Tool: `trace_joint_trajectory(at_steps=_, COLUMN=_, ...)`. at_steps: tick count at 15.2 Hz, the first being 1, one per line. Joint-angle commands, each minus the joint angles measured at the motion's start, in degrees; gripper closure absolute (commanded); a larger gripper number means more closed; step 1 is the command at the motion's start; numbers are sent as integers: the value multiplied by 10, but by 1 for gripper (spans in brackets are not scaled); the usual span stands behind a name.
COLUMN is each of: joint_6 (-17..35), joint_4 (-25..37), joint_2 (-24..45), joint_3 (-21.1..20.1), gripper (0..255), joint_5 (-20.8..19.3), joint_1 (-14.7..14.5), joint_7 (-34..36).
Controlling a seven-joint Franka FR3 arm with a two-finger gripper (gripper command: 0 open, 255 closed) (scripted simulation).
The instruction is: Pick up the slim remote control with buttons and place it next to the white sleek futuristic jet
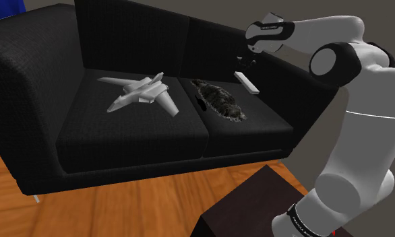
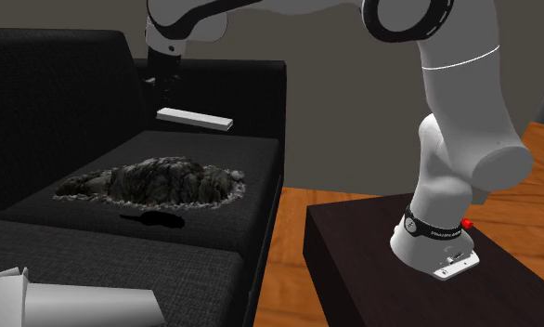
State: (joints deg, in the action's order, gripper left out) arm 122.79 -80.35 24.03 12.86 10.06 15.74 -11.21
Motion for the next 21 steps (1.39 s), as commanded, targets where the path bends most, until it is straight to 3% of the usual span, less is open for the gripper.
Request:
trace_joint_trajectory(at_steps=1, joint_6=11, joint_4=-32, joint_2=-24, joint_3=-1, gripper=255, joint_5=-13, joint_1=-22, joint_7=24)
trace_joint_trajectory(at_steps=11, joint_6=48, joint_4=-139, joint_2=-99, joint_3=-21, gripper=255, joint_5=-82, joint_1=-123, joint_7=164)
trace_joint_trajectory(at_steps=21, joint_6=47, joint_4=-166, joint_2=-122, joint_3=-55, gripper=255, joint_5=-145, joint_1=-211, joint_7=312)
